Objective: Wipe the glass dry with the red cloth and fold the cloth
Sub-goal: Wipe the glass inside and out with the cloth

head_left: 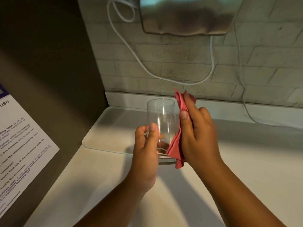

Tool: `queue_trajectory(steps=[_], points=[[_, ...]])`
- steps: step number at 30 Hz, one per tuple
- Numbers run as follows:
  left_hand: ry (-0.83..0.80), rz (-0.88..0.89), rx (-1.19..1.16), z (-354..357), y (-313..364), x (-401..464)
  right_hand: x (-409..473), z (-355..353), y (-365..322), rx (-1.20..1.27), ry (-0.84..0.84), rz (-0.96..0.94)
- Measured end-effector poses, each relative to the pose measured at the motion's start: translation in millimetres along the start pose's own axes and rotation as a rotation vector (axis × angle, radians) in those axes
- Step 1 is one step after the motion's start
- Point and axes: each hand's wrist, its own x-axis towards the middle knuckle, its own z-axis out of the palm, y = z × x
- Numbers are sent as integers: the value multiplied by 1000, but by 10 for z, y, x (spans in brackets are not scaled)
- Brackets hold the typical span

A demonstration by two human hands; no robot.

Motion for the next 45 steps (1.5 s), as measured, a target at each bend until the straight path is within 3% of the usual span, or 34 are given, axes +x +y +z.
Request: queue_trajectory(steps=[4,7,15,23,29,33,39,45], points=[[22,-59,-61,-20,22,10,24,-163,-73,53,64,-71],[2,-171,-240,-58,43,56,18,-263,-46,66,88,-58],[-187,-403,-575,-181,5,100,-97,-274,3,79,43,-36],[-150,-347,-486,-189,-31,134,-211,-237,-81,0,-71,-99],[-203,-347,-424,-156,-139,98,-404,-97,-325,-333,-308,-237],[-249,-332,-442,-198,-219,99,-360,-16,-422,-422,-396,-263],[-135,-260,-360,-103,-176,-2,-63,0,-379,-354,-234,-152],[-107,-255,-423,-160,-6,102,-113,16,-171,-71,-122,-7]])
